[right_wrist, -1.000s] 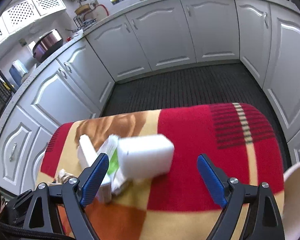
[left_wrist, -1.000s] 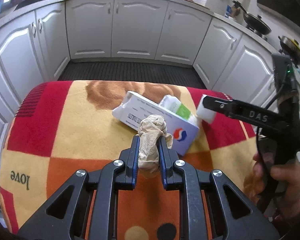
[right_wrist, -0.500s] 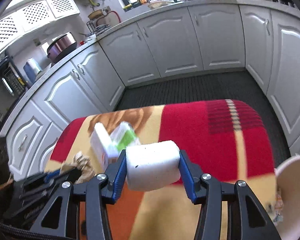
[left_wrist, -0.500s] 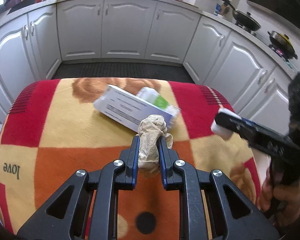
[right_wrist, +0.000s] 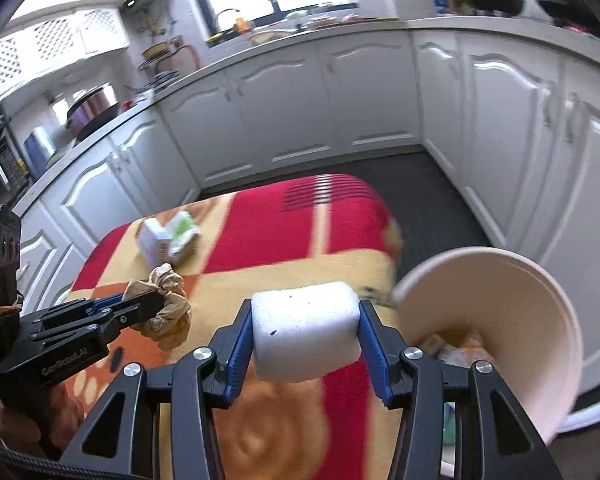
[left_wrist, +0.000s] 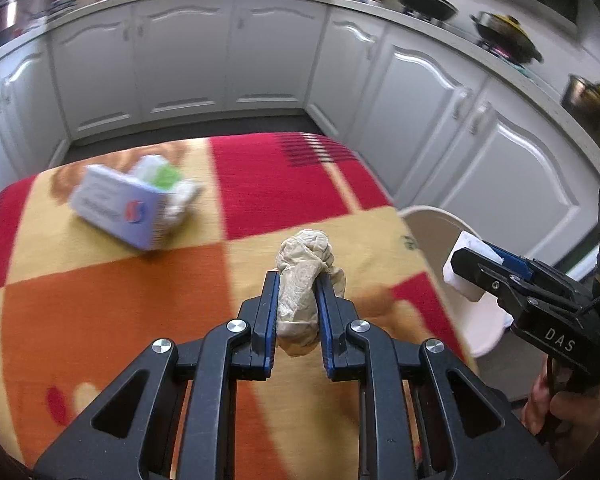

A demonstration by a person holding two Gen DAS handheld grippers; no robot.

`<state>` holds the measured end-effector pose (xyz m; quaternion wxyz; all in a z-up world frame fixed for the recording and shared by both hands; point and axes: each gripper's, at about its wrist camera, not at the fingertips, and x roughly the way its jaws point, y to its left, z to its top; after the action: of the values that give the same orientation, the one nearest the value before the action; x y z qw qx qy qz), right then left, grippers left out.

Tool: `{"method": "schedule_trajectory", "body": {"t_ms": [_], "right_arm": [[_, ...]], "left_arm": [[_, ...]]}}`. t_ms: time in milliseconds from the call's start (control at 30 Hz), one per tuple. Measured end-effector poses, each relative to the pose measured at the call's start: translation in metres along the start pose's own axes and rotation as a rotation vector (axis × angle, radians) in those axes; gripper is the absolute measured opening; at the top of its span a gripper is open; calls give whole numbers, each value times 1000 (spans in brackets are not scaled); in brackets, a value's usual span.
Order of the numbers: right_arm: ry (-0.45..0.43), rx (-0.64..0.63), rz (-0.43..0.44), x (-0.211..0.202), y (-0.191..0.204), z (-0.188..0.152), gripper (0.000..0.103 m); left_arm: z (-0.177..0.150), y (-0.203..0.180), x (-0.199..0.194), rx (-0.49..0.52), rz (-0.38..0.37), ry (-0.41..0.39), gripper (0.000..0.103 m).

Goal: Collect trash
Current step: 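Carry brown paper and white sponge to the beige bucket and release both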

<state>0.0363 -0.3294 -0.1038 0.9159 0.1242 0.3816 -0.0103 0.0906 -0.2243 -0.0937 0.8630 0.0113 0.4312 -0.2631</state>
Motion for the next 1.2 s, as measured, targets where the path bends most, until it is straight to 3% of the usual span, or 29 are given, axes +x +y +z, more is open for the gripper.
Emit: {"method": "schedule_trajectory", "body": {"t_ms": [367,667,833,900,967,1067,1200], "right_arm": [[6,108,-161,-28,-101,-18,49],[52,183,-219,-20,-149,-30,53],[57,220,-241,-18,-161,-33,59],[64,236,-249,-17,-167,-34,63],[67,252,-248,-17,-169,-35,73],[58,272,-253,-19,-173,-37,75],[64,274,-250,-19,-171,-39,75]], "left_arm": [[9,-91,39,103,-125,66,15],[21,-133,71,104,-219,116,16],[23,-141,83,92,-230,135,16],[23,-143,86,94,-238,142,23],[20,-142,88,96,-231,154,39],[18,-141,85,108,-223,141,47],[18,-135,79,106,-226,135,48]]}}
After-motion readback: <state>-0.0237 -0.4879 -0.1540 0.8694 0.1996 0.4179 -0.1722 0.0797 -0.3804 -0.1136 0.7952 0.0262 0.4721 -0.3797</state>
